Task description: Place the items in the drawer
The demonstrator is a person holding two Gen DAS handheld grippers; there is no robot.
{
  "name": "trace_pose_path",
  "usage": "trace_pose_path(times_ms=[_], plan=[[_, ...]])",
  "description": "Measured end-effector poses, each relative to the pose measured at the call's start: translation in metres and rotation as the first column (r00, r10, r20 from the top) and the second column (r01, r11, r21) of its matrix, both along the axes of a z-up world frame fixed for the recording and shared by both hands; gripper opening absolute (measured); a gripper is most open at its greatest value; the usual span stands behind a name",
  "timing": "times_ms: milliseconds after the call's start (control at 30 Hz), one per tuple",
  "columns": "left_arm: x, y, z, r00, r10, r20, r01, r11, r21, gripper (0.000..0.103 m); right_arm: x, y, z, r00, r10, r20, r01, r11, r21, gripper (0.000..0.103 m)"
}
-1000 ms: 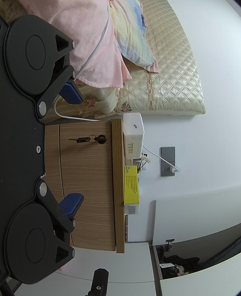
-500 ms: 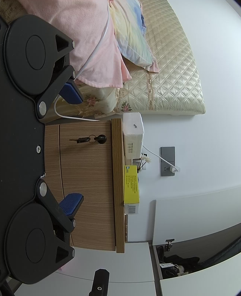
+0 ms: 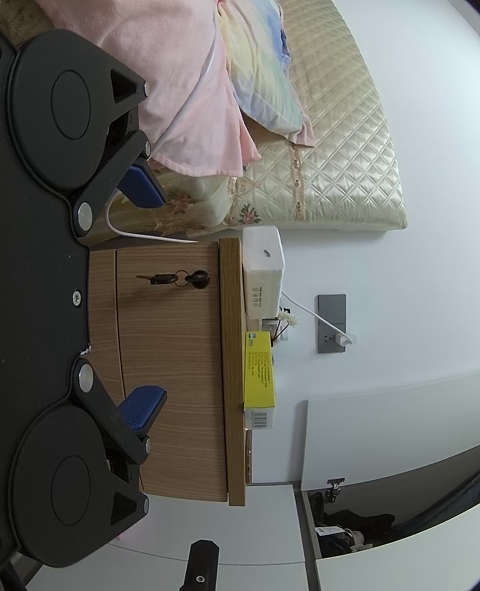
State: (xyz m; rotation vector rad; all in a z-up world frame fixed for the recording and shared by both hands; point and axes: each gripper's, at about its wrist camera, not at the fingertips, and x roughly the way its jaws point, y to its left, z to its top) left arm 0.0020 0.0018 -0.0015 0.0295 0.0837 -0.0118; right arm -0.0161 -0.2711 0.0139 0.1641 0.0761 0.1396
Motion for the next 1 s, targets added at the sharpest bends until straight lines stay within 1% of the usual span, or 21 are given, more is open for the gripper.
trace_pose_path(times_ms=[200,333,500,600,767,1000], plan=[[-0.001,0.004,0.0,1.0,-0.026,0.017,0.026,0.999,-0.042,0.102,0.0,0.0,0.0,1.0,0.007,0.002,-0.007,1.0,0.011,0.103],[0.002,0.005,-0.004,1.0,-0.003,0.017,0.004,0.999,-0.04,0.102,0.002,0.001,0.0,1.0,0.015,-0.012,-0.015,1.0,0.002,0.103],[0.003,0.006,-0.009,1.0,-0.002,0.019,0.003,0.999,-0.04,0.102,0.007,0.002,-0.001,0.998,0.044,-0.052,-0.044,0.999,-0.005,0.103],[0.003,0.006,-0.012,1.0,0.0,0.025,0.001,0.999,-0.042,0.102,0.006,0.002,-0.001,0.998,0.045,-0.049,-0.046,0.999,-0.011,0.103],[0.005,0.005,-0.009,0.998,0.005,0.07,-0.001,0.998,-0.058,0.102,0.005,-0.005,0.001,0.998,0.059,-0.005,-0.059,0.998,0.021,0.103],[0.008,0.007,0.013,0.995,0.0,0.105,0.009,0.996,-0.089,0.102,0.011,-0.016,0.008,0.998,0.057,0.04,-0.059,0.997,0.052,0.103]])
